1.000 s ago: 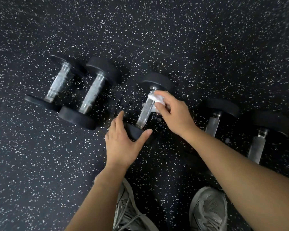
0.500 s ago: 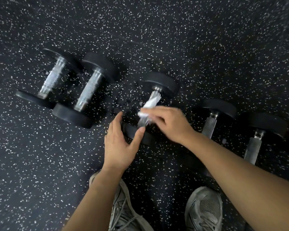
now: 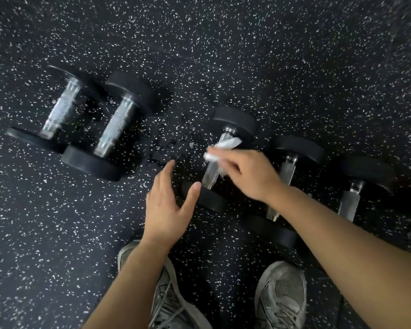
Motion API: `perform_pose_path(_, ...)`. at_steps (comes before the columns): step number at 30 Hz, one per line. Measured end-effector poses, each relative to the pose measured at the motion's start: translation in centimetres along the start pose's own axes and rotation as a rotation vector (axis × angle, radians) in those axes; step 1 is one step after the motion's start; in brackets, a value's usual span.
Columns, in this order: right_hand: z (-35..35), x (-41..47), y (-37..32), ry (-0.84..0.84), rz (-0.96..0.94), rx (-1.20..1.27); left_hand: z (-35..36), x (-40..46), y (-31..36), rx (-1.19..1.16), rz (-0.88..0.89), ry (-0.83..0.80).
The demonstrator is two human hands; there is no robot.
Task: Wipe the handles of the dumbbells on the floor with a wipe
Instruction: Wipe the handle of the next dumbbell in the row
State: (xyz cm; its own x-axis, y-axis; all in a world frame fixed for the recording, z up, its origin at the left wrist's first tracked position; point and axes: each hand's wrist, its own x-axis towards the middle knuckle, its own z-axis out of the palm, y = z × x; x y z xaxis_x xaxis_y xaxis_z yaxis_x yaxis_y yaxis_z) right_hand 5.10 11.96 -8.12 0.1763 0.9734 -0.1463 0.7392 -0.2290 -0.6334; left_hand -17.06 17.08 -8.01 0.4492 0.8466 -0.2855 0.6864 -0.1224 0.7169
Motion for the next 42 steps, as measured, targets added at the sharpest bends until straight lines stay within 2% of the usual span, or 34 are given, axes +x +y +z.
perform_pose_path(2, -0.6, 0.3, 0.9, 0.181, 0.105, -0.083, 0.0, -0.1, 0.3, 0.016, 0.009, -0.005)
perform_pose_path(3, -0.9, 0.2, 1.2, 0.189, 0.118, -0.134, 0.0, -0.2, 0.4, 0.018, 0.011, -0.009)
perform_pose_path(5, -1.0, -0.4, 1.0, 0.072, 0.070, -0.147, 0.1, -0.2, 0.6, 0.018, 0.014, -0.018)
perform_pose_path(9, -0.4, -2.4, -0.3, -0.326, -0.075, -0.028, 0.5, -0.3, 1.4, 0.035, 0.039, -0.037)
perform_pose_path(10, -0.5, -2.4, -0.2, -0.354, -0.077, -0.018, 0.6, -0.4, 1.6, 0.042, 0.040, -0.047)
perform_pose_path(12, -1.0, -1.8, 0.3, -0.242, -0.044, -0.007, 0.9, -0.4, 1.8, 0.047, 0.037, -0.056)
perform_pose_path(15, -2.3, -0.6, 1.4, 0.146, 0.092, -0.049, 1.4, -0.5, 2.0, 0.038, 0.037, -0.066)
perform_pose_path(16, -2.5, -0.4, 1.7, 0.191, 0.130, -0.090, 1.5, -0.5, 2.1, 0.039, 0.034, -0.075)
perform_pose_path(18, -2.0, -0.6, 1.6, 0.106, 0.133, -0.151, 1.7, -0.7, 2.3, 0.038, 0.034, -0.088)
perform_pose_path(21, -1.7, -1.6, -0.1, -0.183, 0.019, -0.130, 1.8, -0.6, 2.4, 0.054, 0.032, -0.097)
perform_pose_path(24, -1.8, -1.8, -0.8, -0.444, 0.012, -0.048, 1.7, -0.6, 2.4, 0.082, 0.062, -0.093)
perform_pose_path(26, -1.9, -1.4, -0.5, -0.382, 0.023, -0.001, 1.6, -0.8, 2.2, 0.069, 0.065, -0.095)
perform_pose_path(29, -2.3, -0.5, 0.6, -0.019, 0.102, -0.059, 1.3, -0.8, 1.5, 0.023, 0.017, -0.091)
perform_pose_path(30, -2.4, -0.4, 1.1, 0.048, 0.135, -0.097, 1.2, -0.8, 1.4, 0.019, 0.011, -0.083)
perform_pose_path(31, -2.5, -0.5, 1.3, 0.061, 0.152, -0.122, 1.3, -0.7, 1.4, 0.018, 0.010, -0.076)
perform_pose_path(33, -2.2, -1.3, 1.5, -0.027, 0.119, -0.104, 1.4, -0.6, 1.6, 0.023, 0.018, -0.074)
perform_pose_path(36, -1.8, -2.9, 0.4, -0.278, 0.027, -0.039, 1.6, -0.6, 2.1, 0.023, 0.029, -0.079)
perform_pose_path(38, -1.9, -3.2, -0.1, -0.411, 0.030, -0.021, 1.9, -0.7, 2.4, 0.023, 0.039, -0.080)
perform_pose_path(40, -2.1, -3.0, -0.1, -0.392, 0.039, 0.010, 2.1, -0.8, 2.7, 0.035, 0.042, -0.089)
perform_pose_path(42, -2.1, -2.3, 0.5, -0.202, 0.053, -0.012, 2.5, -0.9, 3.0, 0.052, 0.053, -0.100)
